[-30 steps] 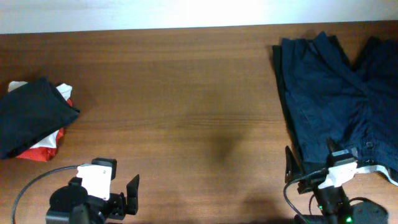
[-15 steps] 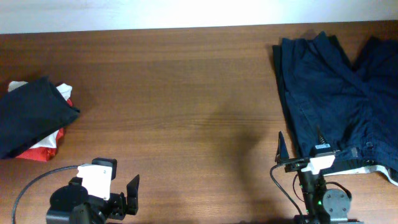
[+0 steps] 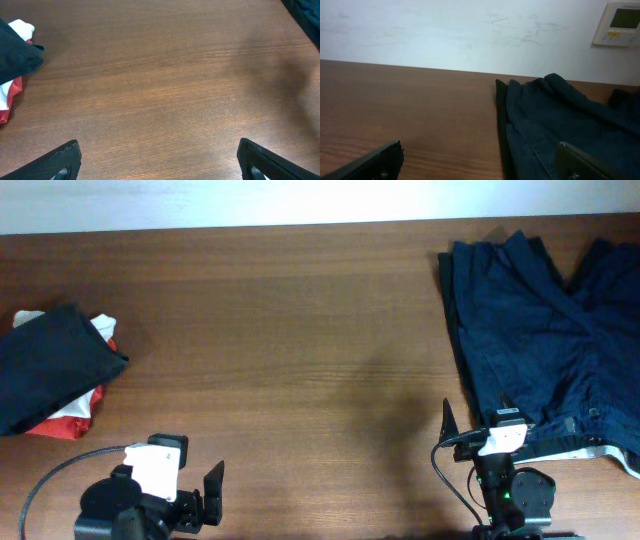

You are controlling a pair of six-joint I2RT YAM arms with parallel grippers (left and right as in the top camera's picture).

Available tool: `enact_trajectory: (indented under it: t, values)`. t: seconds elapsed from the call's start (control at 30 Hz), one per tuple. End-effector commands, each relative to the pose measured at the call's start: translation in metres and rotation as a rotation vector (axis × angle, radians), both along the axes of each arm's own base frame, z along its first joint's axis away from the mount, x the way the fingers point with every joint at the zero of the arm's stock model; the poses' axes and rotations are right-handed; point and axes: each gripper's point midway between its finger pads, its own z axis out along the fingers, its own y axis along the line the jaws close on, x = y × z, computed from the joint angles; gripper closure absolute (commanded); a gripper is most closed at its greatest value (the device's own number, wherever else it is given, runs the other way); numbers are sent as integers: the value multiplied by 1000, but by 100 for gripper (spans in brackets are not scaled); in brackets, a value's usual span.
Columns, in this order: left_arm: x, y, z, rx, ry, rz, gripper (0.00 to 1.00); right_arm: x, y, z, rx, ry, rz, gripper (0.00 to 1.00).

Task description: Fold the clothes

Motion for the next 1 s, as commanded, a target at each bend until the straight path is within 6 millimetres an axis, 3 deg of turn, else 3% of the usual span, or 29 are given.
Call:
enact_trajectory:
  t: [0.0, 0.7, 0.83, 0.97]
  values:
    - [0, 2, 0, -1, -3, 15, 1, 0, -1, -2, 2, 2, -10, 1]
    - [1, 7, 0, 2, -5, 48, 1, 0, -1, -2, 2, 2, -10, 1]
    - [14, 22, 1, 12, -58, 138, 1, 0, -1, -2, 2, 1, -10, 1]
    - [33, 30, -13, 7, -139, 187, 1, 0, -1, -2, 2, 2, -10, 1]
